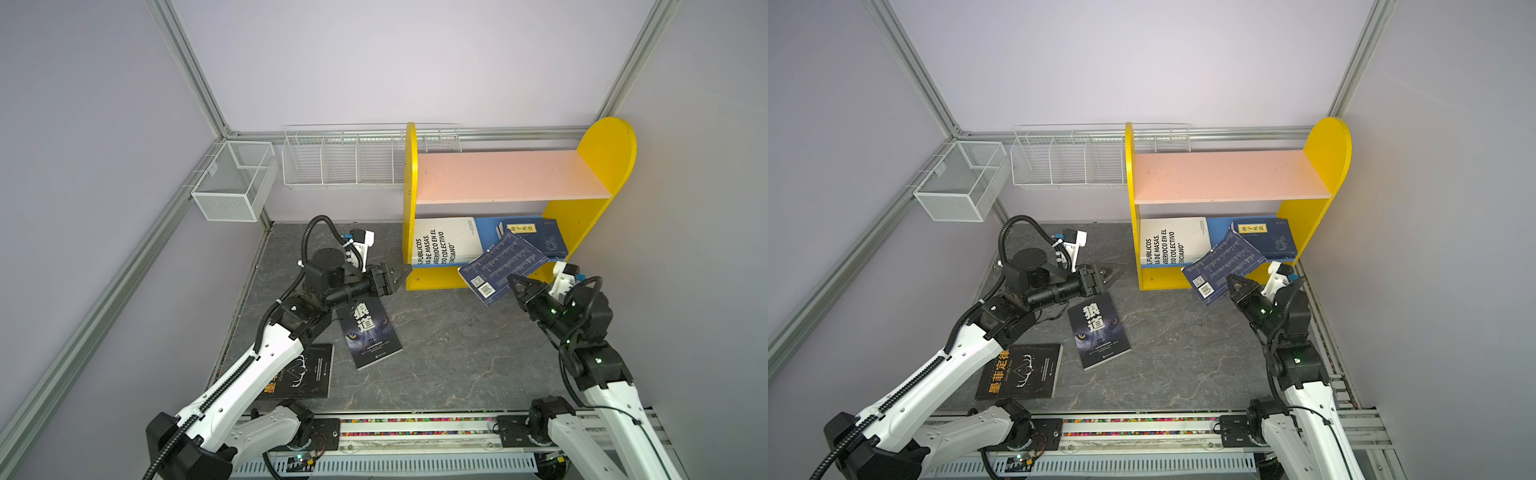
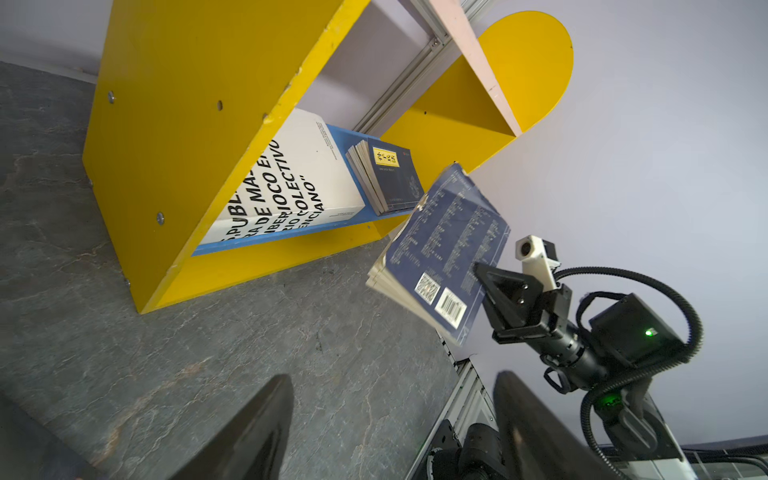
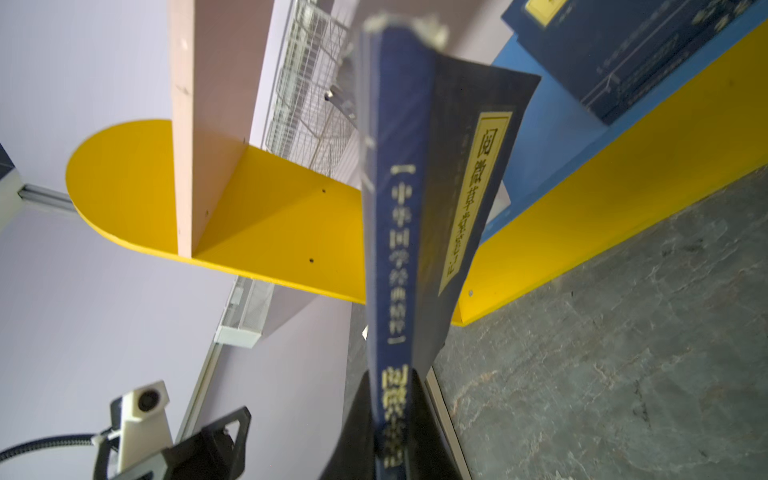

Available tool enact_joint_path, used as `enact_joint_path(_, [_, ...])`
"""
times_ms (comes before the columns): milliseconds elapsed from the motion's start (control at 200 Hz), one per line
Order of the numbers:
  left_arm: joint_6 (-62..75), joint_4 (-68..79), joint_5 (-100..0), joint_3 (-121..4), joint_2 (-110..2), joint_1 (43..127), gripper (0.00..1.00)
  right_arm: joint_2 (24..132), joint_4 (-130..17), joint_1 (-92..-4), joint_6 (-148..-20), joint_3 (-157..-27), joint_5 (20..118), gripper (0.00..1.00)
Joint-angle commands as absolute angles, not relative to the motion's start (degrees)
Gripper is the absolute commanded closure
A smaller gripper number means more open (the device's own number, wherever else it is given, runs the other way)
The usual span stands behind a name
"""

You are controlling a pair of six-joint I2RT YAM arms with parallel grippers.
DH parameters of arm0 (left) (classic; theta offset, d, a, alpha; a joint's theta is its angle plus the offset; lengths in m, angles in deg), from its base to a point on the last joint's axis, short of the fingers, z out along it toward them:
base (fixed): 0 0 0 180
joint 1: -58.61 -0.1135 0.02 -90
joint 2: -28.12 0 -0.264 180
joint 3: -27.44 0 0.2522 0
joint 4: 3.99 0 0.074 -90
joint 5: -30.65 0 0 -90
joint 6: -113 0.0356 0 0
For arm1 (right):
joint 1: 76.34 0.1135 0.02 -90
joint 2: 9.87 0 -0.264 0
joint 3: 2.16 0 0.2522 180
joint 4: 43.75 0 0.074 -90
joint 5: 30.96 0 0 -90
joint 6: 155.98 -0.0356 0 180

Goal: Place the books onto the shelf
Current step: 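Carry the dark blue paperback with the right gripper to the blue shelf, then lower the dark blue paperback onto the shelf book stack with the right gripper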

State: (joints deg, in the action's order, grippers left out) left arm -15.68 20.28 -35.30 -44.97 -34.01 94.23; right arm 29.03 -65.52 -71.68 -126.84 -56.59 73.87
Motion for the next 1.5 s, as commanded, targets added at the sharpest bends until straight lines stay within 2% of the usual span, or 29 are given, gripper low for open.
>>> enact_joint_path(0, [-15.99, 20.02, -36.55, -43.69, -32.70, 94.05, 0.23, 32.42, -56.08, -75.32, -130.84, -58.99, 75.77, 0.94])
enact_joint_path(100, [-16.63, 18.86, -36.24, -42.86, -32.63, 94.03, 0.23, 37.70, -47.90, -78.05, -133.25, -59.59, 77.50, 0.93])
enact_joint_path(335, [-16.84, 18.48, -36.74, -41.45, -31.86, 94.07, 0.23, 48.32, -39.18, -80.95, -132.24, -64.06, 74.10, 0.93])
enact_joint_path(750, [-16.85, 18.21, -38.10, -39.77, -32.45, 94.05, 0.23, 59.61, -31.23, -86.29, -133.47, -66.64, 73.58, 0.94])
enact_joint_path(1030, [-17.15, 18.13, -39.02, -38.90, -32.52, 94.07, 0.23, 62.23, -31.85, -86.77, -129.12, -62.07, 69.37, 0.93])
enact_joint_path(1495, [-18.46, 17.60, -39.75, -38.00, -32.08, 94.07, 0.23, 64.64, -41.15, -86.82, -131.12, -61.77, 61.39, 0.88])
